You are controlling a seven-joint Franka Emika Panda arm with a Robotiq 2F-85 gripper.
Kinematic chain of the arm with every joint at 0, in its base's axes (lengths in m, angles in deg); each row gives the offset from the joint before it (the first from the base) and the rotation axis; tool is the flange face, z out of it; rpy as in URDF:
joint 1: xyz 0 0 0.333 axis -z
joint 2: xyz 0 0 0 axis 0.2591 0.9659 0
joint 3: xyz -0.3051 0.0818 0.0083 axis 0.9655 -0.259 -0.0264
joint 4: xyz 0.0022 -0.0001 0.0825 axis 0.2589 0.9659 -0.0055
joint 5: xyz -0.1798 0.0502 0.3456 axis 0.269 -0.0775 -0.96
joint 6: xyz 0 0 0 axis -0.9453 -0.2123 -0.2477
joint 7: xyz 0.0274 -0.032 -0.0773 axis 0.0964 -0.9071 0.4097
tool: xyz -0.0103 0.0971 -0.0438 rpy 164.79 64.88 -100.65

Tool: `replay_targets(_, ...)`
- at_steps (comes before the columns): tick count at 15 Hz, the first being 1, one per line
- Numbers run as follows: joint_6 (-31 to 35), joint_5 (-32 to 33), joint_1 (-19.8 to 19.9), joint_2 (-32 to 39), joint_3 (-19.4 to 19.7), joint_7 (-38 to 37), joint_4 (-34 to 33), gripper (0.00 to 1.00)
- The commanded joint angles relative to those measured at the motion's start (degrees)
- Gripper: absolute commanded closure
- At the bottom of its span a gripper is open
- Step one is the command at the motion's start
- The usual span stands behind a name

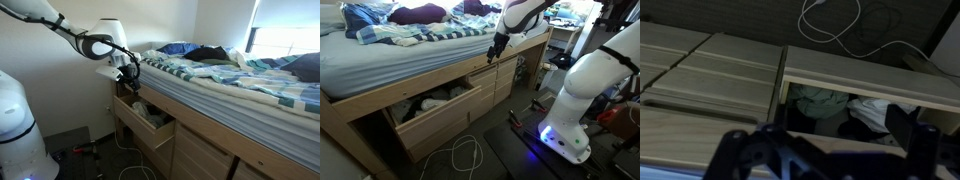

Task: Open the drawer on the left

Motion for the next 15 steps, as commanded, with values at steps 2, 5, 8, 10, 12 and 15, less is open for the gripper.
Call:
replay_targets(2, 4.11, -10.28, -9.36, 10.11, -0.93, 5.94, -3.26, 0.00)
replay_targets(5, 7.03, -16.85, -14.16, 18.14, -2.98, 10.46, -7.03, 0.00)
replay_targets(8, 9.47, -18.27, -13.55, 25.59, -6.64, 13.21, -11.30, 0.00)
replay_targets(10, 10.85, -16.41, -11.33, 29.75, -9.38, 12.61, -13.82, 0.00)
replay_targets(12, 9.91, -15.93, -9.39, 27.54, -11.79, 10.73, -11.91, 0.00)
replay_targets(15, 9.98, -15.48, -7.52, 29.59, -13.67, 10.53, -12.90, 0.00)
